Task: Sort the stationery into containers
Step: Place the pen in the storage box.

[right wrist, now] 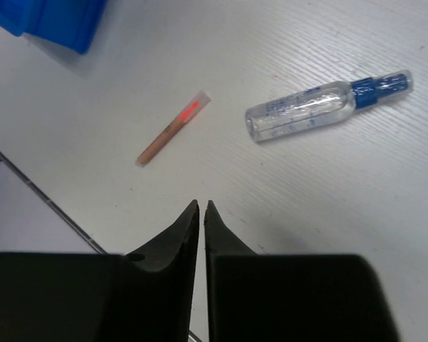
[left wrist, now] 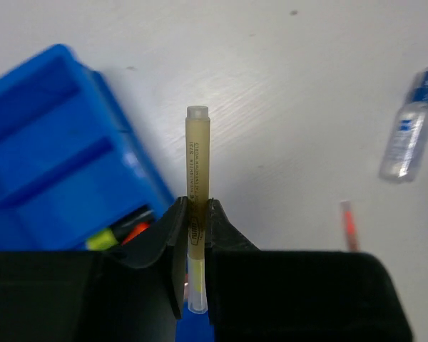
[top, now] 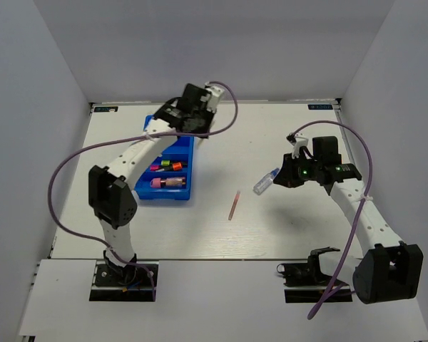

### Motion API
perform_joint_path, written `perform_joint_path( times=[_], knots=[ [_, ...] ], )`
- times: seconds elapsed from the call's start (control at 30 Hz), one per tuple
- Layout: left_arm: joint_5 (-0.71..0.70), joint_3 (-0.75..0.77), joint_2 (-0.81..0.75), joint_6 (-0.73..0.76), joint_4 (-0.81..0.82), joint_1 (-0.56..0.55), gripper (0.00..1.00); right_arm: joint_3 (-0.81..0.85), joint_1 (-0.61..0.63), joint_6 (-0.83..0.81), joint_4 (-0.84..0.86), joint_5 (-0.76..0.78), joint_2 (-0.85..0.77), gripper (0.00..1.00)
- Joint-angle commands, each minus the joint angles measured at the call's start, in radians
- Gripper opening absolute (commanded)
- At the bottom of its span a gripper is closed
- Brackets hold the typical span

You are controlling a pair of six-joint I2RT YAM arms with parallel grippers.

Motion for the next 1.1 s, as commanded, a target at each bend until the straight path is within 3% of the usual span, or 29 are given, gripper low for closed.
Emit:
perform_joint_path(
  times=[0.0, 0.2, 0.37, 0.83, 1.07],
  knots=[
    [0.104, -0.053, -0.092, 0.289, -0.054, 0.086, 0.0, -0.008, -0.001, -0.057, 0.028, -0.118, -0.003, 0.06],
    [0.07, -0.08, -0.068, 0.731, -0.1, 0.166, 0.0, 0.007, -0.006, -0.166, 0.001, -0.25, 0.036, 0.0],
    [0.145, -0.097, -0.009, 0.9, -0.097, 0.231, 0.0, -0.011, -0.009, -0.284, -0.002, -0.316, 0.024, 0.0],
    [0.421, -0.114, 0.098, 1.063, 0.015, 0.394, 0.0, -0.026, -0.046, -0.317, 0.007, -0.308, 0.001, 0.0],
    [0.427, -0.136, 0.155, 1.054, 0.055, 0.395, 0.0, -0.017, -0.066, -0.32, -0.007, -0.322, 0.021, 0.0]
  ],
)
